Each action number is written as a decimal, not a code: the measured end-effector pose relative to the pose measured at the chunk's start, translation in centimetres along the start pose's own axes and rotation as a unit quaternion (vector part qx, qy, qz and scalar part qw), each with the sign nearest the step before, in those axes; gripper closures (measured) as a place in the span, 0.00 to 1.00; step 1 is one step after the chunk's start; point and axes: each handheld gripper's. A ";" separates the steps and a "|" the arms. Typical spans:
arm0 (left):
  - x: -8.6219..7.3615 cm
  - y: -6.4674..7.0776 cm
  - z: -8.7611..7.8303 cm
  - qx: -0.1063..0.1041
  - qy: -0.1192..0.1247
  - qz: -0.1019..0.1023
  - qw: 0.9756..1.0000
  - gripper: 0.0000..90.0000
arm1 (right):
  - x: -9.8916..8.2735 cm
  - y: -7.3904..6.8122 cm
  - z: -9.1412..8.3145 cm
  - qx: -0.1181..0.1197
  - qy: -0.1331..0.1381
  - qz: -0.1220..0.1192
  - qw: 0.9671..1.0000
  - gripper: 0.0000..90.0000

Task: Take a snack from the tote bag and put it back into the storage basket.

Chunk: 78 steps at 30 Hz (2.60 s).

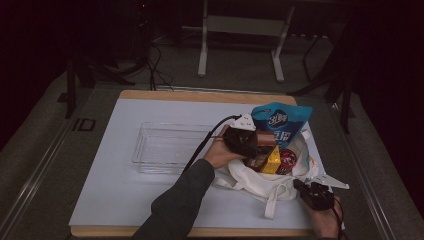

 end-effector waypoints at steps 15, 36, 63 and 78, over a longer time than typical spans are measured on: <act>0.5 0.4 -0.8 0.008 0.006 0.014 1.000 0.45 | 0.0 0.0 0.0 0.001 0.001 -0.001 1.000 0.96; 3.0 0.6 -4.7 0.024 0.078 0.009 0.997 0.47 | -0.1 0.0 0.0 0.001 0.000 -0.001 1.000 0.96; 4.7 1.5 -9.2 -0.011 0.091 0.003 0.996 0.47 | -0.1 -0.1 0.0 0.001 0.002 -0.006 1.000 0.96; 5.9 2.1 -13.8 -0.009 0.090 0.010 0.996 0.47 | -0.1 -0.1 0.0 0.001 0.001 -0.005 1.000 0.96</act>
Point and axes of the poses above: each handheld gripper's, and its own axes: z roughly forward along the jaws, x roughly out of its top, y roughly to its right, and after that the axes turned 7 degrees about y, right-handed
